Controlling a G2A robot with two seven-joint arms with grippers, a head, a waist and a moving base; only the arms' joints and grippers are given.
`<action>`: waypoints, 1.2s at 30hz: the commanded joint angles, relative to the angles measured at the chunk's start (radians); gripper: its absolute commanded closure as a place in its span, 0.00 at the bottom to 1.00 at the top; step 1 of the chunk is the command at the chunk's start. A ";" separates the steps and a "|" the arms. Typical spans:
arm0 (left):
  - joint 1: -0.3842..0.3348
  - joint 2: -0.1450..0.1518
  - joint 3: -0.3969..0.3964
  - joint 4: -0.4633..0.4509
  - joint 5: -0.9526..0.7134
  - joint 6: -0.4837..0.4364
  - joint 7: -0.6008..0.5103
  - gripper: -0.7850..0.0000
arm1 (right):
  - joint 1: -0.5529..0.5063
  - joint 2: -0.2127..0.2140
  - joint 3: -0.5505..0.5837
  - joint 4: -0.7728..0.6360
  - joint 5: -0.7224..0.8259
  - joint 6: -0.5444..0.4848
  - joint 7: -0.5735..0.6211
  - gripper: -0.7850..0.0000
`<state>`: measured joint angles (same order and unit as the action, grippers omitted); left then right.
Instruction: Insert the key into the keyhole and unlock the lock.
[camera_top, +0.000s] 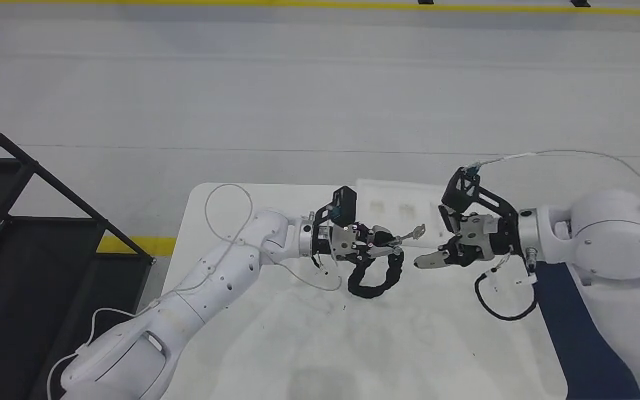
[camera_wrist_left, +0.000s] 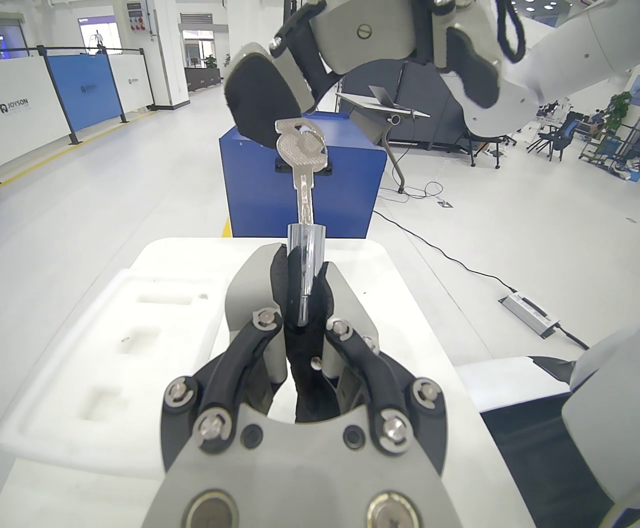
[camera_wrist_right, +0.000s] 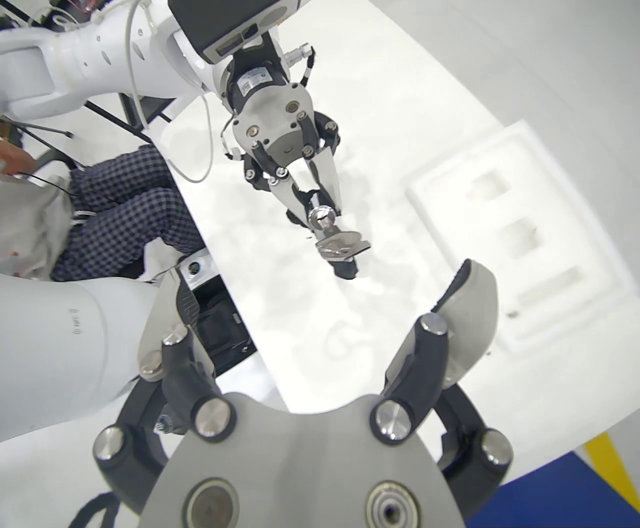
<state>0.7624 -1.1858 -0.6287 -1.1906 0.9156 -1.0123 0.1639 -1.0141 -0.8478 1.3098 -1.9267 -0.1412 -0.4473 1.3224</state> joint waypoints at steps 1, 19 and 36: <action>-0.004 0.000 0.005 0.003 -0.019 0.000 -0.020 1.00 | -0.002 0.002 -0.007 0.004 -0.028 -0.088 -0.038 0.00; -0.018 -0.014 0.019 0.046 -0.085 0.000 -0.059 1.00 | -0.018 0.116 -0.137 -0.061 -0.252 -0.323 -0.272 0.00; -0.022 -0.028 0.006 0.058 -0.049 0.000 -0.042 1.00 | 0.049 0.151 -0.245 -0.077 -0.208 -0.307 -0.257 0.00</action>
<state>0.7399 -1.2127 -0.6206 -1.1343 0.8630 -1.0123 0.1193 -0.9696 -0.6983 1.0675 -2.0027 -0.3521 -0.7566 1.0635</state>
